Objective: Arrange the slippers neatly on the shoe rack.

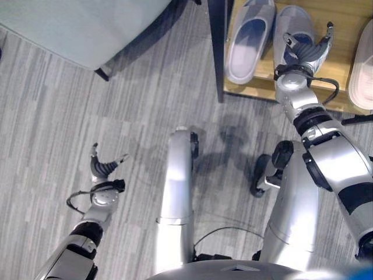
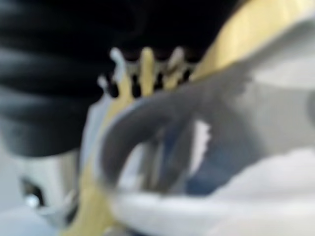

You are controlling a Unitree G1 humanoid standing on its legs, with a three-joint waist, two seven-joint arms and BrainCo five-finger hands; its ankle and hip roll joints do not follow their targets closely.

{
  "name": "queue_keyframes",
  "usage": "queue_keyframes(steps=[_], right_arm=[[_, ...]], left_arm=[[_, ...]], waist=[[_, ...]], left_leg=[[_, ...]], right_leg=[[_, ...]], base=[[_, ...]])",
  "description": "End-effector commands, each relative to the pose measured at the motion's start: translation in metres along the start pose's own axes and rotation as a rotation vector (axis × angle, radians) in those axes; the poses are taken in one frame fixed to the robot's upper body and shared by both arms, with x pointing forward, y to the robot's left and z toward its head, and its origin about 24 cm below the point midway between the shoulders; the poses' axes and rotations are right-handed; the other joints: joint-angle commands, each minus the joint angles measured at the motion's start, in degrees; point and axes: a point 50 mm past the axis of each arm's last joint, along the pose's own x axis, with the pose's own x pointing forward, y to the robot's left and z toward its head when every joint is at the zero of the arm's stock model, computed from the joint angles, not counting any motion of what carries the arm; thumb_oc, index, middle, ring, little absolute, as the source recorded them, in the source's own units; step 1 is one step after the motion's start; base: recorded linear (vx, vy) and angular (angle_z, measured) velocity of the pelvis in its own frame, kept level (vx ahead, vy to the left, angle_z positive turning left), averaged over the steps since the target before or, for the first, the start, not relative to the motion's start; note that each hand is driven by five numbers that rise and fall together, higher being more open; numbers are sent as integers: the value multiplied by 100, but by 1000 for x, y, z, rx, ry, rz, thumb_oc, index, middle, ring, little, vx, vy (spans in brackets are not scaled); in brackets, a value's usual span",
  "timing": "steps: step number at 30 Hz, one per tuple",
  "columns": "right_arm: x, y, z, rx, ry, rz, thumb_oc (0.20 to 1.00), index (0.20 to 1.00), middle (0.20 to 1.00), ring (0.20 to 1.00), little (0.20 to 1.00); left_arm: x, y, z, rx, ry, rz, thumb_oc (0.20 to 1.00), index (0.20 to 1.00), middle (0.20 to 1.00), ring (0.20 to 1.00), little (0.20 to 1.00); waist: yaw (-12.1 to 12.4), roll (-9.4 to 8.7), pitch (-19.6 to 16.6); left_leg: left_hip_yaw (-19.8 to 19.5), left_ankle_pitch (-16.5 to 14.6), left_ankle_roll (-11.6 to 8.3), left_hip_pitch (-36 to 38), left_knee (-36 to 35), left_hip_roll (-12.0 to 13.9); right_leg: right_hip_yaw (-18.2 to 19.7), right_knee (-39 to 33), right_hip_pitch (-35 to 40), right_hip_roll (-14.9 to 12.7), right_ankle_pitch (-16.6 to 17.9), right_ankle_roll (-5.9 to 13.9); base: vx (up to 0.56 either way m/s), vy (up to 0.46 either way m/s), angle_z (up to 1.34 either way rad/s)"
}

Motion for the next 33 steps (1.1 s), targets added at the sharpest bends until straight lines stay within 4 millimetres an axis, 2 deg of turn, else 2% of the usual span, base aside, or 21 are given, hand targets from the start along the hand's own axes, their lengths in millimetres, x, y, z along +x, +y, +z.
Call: queue_keyframes(steps=[1,4,7,12,21,33], right_arm=[[-1,5,51,226,-125,-19,1000,1000,1000,1000,1000],[-7,9,47,239,-113,-14,1000,1000,1000,1000,1000],[-16,11,42,345,-70,-11,1000,1000,1000,1000,1000],[-24,0,30,456,-45,-10,1000,1000,1000,1000,1000],[-27,-9,14,421,-54,43,1000,1000,1000,1000,1000],[-39,6,13,408,-47,166,1000,1000,1000,1000,1000]], left_arm=[[10,-1,18,-25,-62,19,1000,1000,1000,1000,1000],[12,-7,22,-42,-57,23,1000,1000,1000,1000,1000],[11,-13,25,-45,-64,6,1000,1000,1000,1000,1000],[14,-12,31,-42,-83,7,1000,1000,1000,1000,1000],[18,-9,31,-43,-65,17,1000,1000,1000,1000,1000],[19,-18,44,-36,-111,-33,1000,1000,1000,1000,1000]], waist=[[110,52,480],[85,43,480],[55,50,480],[-14,-5,480],[-84,-31,480],[-58,-10,480]], left_leg=[[-131,-483,407,339,-41,-9],[-142,-510,422,339,-7,-9],[-129,-523,425,339,-1,-8],[-95,-530,428,339,29,-8],[-85,-527,430,339,57,-4],[-103,-534,407,339,93,-6]], right_leg=[[415,-155,348,84,-140,-344],[395,-160,348,84,-149,-345],[403,-167,348,106,-149,-335],[421,-149,348,121,-133,-303],[428,-153,348,120,-127,-292],[457,-111,348,110,-146,-300]], base=[[0,0,0],[0,0,0],[0,0,0],[0,0,0],[0,0,0],[0,0,0]])
